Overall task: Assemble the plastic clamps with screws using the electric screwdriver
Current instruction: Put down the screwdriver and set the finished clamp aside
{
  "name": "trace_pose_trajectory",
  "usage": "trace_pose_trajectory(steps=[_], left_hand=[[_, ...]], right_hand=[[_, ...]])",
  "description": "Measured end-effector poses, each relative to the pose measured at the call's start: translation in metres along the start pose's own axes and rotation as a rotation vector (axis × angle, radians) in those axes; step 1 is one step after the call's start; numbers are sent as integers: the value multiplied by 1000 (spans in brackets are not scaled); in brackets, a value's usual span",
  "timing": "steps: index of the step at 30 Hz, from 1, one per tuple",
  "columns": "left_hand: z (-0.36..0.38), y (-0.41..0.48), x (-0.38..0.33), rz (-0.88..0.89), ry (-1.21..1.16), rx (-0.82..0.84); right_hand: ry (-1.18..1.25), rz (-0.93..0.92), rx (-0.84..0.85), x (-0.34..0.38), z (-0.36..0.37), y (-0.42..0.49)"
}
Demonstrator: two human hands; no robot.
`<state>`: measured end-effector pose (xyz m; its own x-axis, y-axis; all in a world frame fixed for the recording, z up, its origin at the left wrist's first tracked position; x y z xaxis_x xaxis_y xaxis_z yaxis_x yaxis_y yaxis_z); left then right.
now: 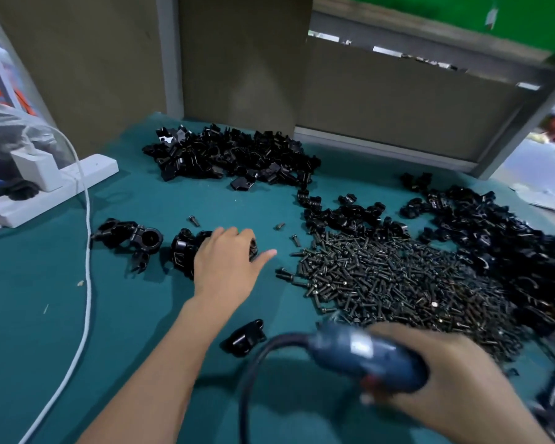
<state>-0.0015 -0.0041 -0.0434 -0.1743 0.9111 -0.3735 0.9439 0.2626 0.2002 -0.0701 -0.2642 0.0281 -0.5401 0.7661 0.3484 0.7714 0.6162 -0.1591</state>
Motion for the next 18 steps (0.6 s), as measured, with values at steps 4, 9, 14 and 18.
trace_pose_trajectory(steps=[4,9,14,18], left_hand=[[-4,1,7,-58,-31,-51],[-10,-3,4,23,-39,-171],[-15,-10,-10,201,-183,-279],[-11,-12,-15,242,-217,-248]], right_hand=[[-172,-69,47,-11,26,-6],[-240,-132,-30,-12,32,-12],[-368,-113,23,-6,36,-5],[-170,-130,22,13,31,11]])
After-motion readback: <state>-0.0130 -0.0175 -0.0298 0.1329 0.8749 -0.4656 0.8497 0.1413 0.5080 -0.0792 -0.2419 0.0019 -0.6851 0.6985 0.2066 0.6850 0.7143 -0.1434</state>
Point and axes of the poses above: each hand's wrist, its own y-axis towards the middle knuckle, its own z-axis out of the palm, x = y × z, the point moved 4 cm from there along y, towards the middle knuckle, and after that the axes turned 13 degrees about x, right-handed, at the moved point
